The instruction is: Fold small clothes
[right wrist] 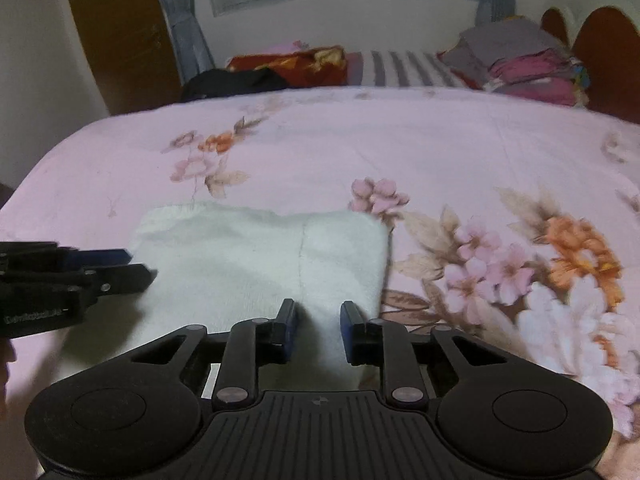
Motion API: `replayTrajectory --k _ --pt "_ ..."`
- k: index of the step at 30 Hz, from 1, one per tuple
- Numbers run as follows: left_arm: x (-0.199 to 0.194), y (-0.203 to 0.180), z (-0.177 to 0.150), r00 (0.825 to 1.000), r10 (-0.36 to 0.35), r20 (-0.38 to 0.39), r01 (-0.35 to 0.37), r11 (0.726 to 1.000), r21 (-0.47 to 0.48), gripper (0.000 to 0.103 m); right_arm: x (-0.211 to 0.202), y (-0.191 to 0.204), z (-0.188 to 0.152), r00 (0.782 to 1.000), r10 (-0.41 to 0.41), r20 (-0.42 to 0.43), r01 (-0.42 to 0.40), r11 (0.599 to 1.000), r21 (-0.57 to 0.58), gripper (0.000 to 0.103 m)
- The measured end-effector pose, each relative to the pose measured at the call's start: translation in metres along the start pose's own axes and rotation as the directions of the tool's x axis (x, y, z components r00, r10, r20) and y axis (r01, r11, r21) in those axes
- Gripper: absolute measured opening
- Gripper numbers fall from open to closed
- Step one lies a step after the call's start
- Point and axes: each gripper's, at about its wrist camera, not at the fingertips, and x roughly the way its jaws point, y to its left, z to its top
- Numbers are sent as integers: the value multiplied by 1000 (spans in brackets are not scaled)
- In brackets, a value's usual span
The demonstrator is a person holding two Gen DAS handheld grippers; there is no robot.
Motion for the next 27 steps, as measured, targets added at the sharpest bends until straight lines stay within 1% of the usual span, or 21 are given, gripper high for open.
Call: replayTrajectory --k 1,2,3,4,6,7,8,9,11,13,14,17,19,20,22,23,24,27 --pt "-13 -3 -5 1000 -7 23 7 1000 -3 25 -11 4 -1 1000 8 27 -7 1000 -27 22" --pt "-25 -7 -12 999 -10 43 10 1000 -1 22 -27 11 -5 998 32 57 -28 998 -64 22" --pt "-34 -11 -21 998 -22 51 22 1000 0 15 -35 15 -9 996 55 67 -49 995 -90 22" --pt "-37 -15 -29 999 -33 42 33 999 1 14 -42 19 -15 994 77 73 -68 990 -120 22" --pt "-29 -23 -44 1000 -14 -10 15 999 29 14 -42 26 -28 995 85 49 -75 979 -188 22" --pt "-20 -25 -50 999 -2 -39 3 999 34 13 -37 28 -33 997 74 28 -66 975 -213 22" --pt "-14 -24 -54 999 -19 -35 20 1000 10 13 -29 28 -38 999 44 14 -40 972 -231 22" --pt "-11 -23 -55 999 -29 -29 29 999 -18 14 -21 24 -43 1000 -4 17 8 971 -241 22" --pt "-8 -27 -52 1000 -6 -30 5 1000 -18 14 -17 14 -44 1000 9 24 -4 979 -205 22" --pt "-16 -35 -51 999 26 -24 -27 1000 -12 11 -22 18 -42 1000 5 28 1 974 -225 22" --pt "-24 -38 -53 1000 19 -11 -19 1000 -16 14 -28 19 -43 999 5 37 4 972 -236 22" --pt "-44 -50 -69 999 41 -12 -41 999 3 14 -56 27 -55 997 44 64 -26 965 -261 22" --pt "-51 -55 -84 999 49 -21 -49 999 -19 14 -66 32 -69 996 78 41 -64 957 -284 22" --pt "-53 -57 -91 998 50 -31 -51 998 -32 14 -68 36 -78 997 77 27 -66 951 -302 22" --pt "-56 -60 -103 996 74 -53 -77 995 -66 13 -64 38 -94 999 34 -9 -35 945 -325 22" --pt "-59 -62 -106 995 83 -52 -87 993 -79 14 -61 37 -99 999 12 -30 -21 949 -315 22" --pt "-63 -65 -109 994 99 -47 -103 991 -85 14 -62 33 -103 1000 2 -31 -11 958 -287 22" --pt "-84 -76 -117 989 148 -23 -149 983 -107 14 -84 23 -107 1000 22 -1 -21 978 -210 22"
